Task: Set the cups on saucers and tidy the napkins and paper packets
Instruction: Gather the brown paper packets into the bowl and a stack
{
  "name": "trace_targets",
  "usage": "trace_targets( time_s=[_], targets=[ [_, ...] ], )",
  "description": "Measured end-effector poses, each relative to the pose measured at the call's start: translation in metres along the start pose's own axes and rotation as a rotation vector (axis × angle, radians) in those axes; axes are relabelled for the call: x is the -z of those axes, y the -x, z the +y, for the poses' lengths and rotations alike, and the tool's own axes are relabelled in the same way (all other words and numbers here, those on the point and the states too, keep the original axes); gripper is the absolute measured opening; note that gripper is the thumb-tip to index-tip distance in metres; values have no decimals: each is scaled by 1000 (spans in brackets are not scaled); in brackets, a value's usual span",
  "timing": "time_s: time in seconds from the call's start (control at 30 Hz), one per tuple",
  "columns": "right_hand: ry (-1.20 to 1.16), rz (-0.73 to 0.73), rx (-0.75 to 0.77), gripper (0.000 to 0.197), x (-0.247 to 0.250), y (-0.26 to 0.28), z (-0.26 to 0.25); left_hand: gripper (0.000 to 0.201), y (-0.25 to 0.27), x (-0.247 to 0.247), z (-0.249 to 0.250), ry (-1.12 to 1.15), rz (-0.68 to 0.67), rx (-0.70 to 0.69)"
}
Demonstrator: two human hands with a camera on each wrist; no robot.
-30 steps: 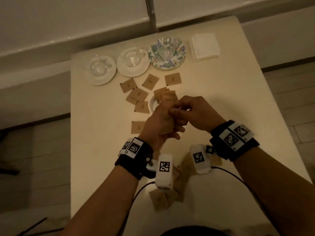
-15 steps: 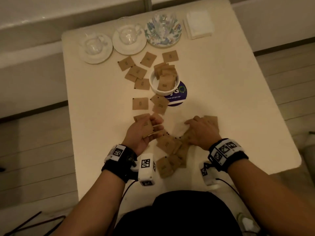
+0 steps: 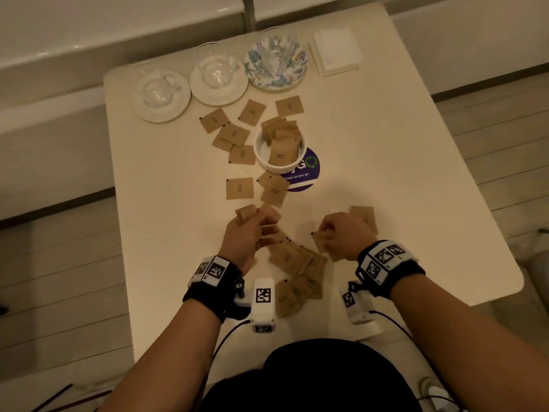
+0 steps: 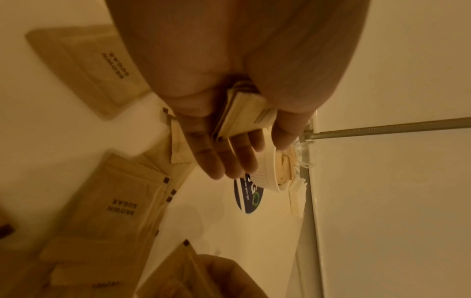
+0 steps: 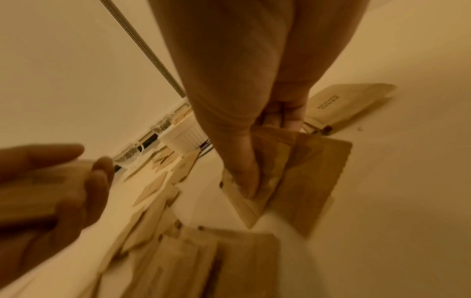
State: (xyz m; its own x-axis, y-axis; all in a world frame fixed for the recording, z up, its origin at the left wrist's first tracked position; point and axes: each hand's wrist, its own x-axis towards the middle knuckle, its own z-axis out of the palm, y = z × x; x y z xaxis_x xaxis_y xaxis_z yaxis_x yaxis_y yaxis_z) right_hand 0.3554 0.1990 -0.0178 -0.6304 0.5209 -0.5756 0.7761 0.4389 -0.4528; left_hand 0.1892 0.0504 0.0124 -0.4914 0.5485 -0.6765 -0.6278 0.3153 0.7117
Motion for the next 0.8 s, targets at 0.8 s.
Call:
trace_targets(
  time_s=[0.8],
  targets=[
    [-239, -58, 122, 22, -10, -7, -51, 14, -11, 30, -2, 19, 100, -13]
  ],
)
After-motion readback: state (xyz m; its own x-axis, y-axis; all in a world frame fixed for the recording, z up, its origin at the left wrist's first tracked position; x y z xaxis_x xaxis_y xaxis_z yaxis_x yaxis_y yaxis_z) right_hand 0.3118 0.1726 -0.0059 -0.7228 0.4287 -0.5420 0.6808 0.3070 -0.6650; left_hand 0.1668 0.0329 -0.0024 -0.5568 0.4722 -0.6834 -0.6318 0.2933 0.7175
